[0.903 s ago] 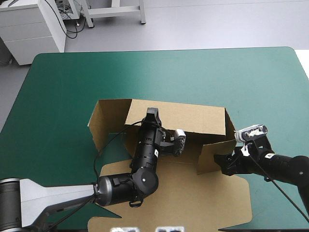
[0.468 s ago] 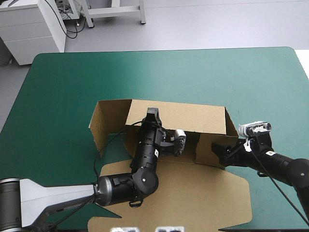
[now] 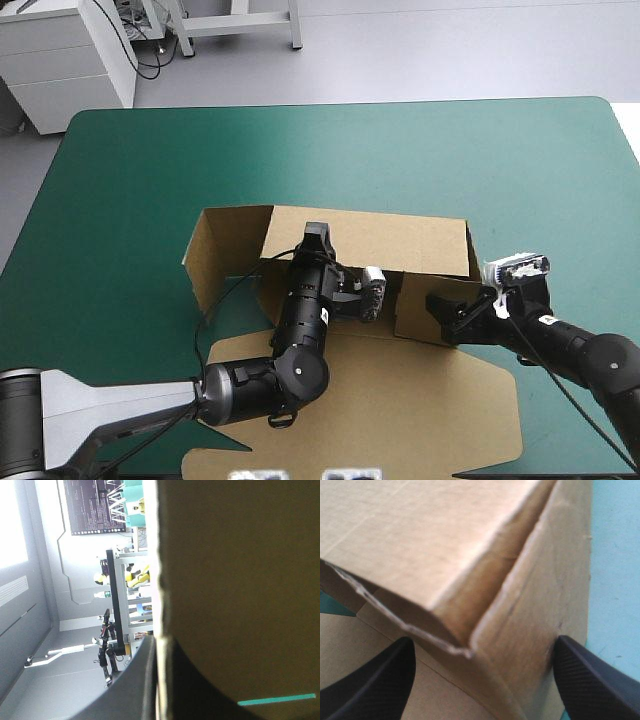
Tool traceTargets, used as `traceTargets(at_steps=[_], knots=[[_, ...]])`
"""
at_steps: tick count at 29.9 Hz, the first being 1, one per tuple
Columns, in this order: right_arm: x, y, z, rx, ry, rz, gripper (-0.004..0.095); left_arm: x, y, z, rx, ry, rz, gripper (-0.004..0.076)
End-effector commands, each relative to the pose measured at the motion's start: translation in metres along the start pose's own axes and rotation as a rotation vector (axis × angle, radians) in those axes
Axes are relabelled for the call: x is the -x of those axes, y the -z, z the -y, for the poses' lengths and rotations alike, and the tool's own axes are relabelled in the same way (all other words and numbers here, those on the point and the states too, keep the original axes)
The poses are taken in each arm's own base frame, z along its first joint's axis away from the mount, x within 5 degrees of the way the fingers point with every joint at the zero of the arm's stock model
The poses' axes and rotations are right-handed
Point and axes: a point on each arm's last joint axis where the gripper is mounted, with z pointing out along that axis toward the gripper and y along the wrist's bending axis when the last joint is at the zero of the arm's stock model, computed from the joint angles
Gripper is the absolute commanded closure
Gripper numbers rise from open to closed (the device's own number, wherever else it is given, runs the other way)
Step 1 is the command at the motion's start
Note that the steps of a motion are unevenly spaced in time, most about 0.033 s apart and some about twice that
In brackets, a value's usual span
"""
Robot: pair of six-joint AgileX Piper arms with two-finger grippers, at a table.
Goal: Fold the box
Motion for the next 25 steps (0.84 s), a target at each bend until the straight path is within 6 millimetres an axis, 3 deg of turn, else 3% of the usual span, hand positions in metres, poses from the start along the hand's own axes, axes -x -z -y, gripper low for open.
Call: traceTargets(at_steps=[1,7,12,15,20,25], knots=[[0.012,-0.007,-0.009,-0.004,0.010,0.060,0.0217,0.006,0.008,-0.030,0.130,0.007,0.082,0.0731],[0.010,-0.029,-0.012,-0.056,0.029,0.048,0.0217,0.006,0.008,-0.031,0.128,0.010,0.084,0.0731],[0.011,-0.033,-0.011,-0.090,0.027,0.067,0.0264,0.006,0.008,-0.031,0.128,0.010,0.084,0.0731],[0.011,-0.033,-0.011,-0.091,0.027,0.068,0.0440,0.006,0.008,-0.031,0.128,0.010,0.084,0.0731],[0.010,-0.033,-0.013,-0.072,0.066,0.052,0.0928,0.006,0.008,-0.031,0.128,0.010,0.084,0.0731],[0.010,-0.033,-0.013,-0.067,0.063,0.049,0.0922,0.007,0.008,-0.030,0.121,0.010,0.094,0.0730]])
